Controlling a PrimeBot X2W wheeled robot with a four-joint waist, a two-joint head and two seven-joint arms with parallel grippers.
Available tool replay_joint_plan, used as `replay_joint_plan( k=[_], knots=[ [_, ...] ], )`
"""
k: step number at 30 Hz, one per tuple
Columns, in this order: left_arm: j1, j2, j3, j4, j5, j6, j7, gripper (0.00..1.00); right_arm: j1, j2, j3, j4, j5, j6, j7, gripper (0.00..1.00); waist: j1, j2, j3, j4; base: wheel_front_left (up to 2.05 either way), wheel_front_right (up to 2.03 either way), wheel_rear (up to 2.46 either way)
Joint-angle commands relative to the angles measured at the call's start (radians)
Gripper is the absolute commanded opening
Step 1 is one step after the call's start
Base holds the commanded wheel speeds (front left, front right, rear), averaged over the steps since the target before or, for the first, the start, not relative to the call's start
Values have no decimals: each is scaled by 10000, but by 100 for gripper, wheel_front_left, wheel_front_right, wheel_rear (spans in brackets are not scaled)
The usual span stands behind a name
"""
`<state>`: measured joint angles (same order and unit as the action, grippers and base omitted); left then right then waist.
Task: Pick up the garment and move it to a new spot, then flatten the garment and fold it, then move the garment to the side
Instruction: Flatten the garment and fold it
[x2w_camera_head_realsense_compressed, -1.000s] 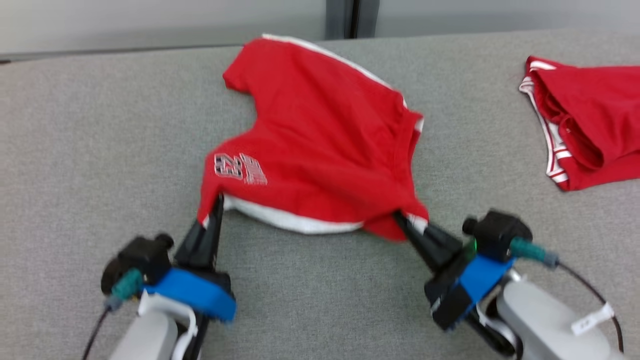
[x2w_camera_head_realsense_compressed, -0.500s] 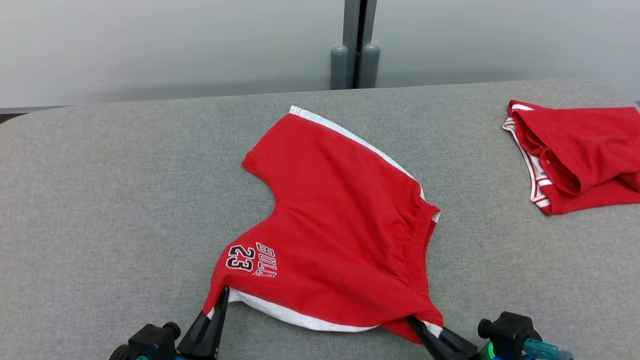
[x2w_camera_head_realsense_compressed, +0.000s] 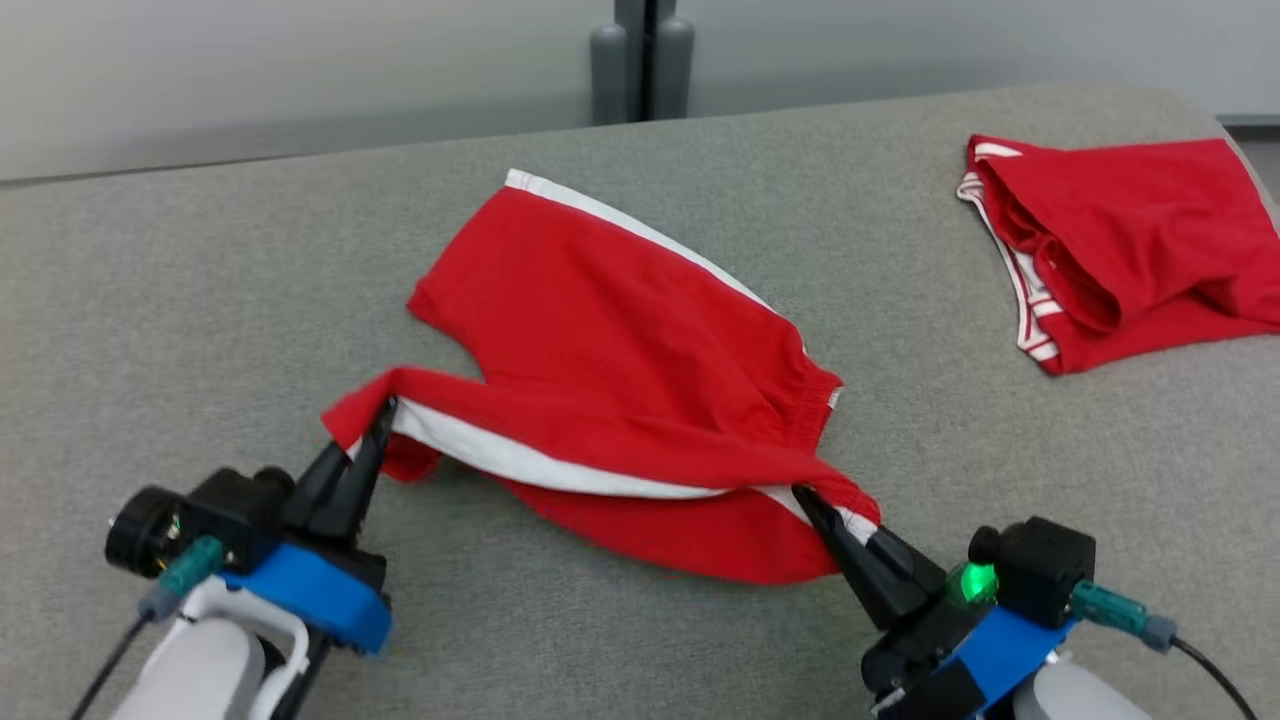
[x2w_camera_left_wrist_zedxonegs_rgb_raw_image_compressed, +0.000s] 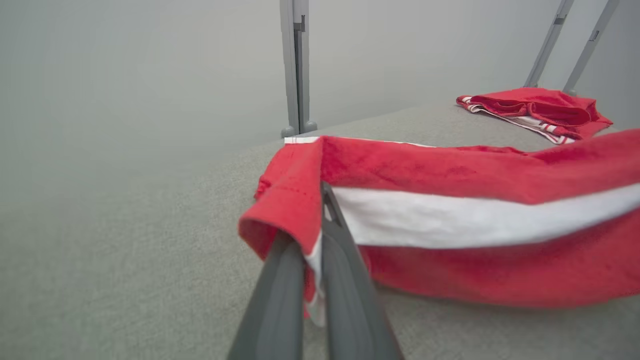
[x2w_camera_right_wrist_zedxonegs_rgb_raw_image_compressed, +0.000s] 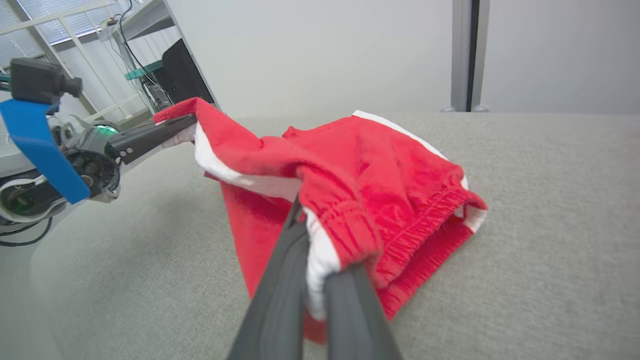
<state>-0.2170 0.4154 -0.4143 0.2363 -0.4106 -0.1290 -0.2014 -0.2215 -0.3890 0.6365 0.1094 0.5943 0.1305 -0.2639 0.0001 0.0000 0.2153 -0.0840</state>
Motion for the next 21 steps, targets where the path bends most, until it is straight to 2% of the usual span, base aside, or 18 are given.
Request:
replay_joint_plan(
  k=[1,11,17,21],
  knots=[
    [-426,134,-49,-50,-6,-20,104,0,-229,86,-122,-51,-64,3,2,0,-1,0,153,-89,0,0,0],
    [-3703,1553,-1195,366,-343,-16,1525,0,-2033,1123,-516,530,-330,5,2,0,-1,0,1733,-1177,0,0,0],
    [-5218,1956,-1900,1339,-561,-16,1819,0,-2989,1861,-623,1190,-548,5,2,0,-1,0,2283,-1653,0,0,0],
    [-6074,1936,-2287,2007,-766,-14,1759,0,-3455,2340,-846,1681,-802,5,2,0,-1,0,2527,-1790,0,0,0]
  ],
)
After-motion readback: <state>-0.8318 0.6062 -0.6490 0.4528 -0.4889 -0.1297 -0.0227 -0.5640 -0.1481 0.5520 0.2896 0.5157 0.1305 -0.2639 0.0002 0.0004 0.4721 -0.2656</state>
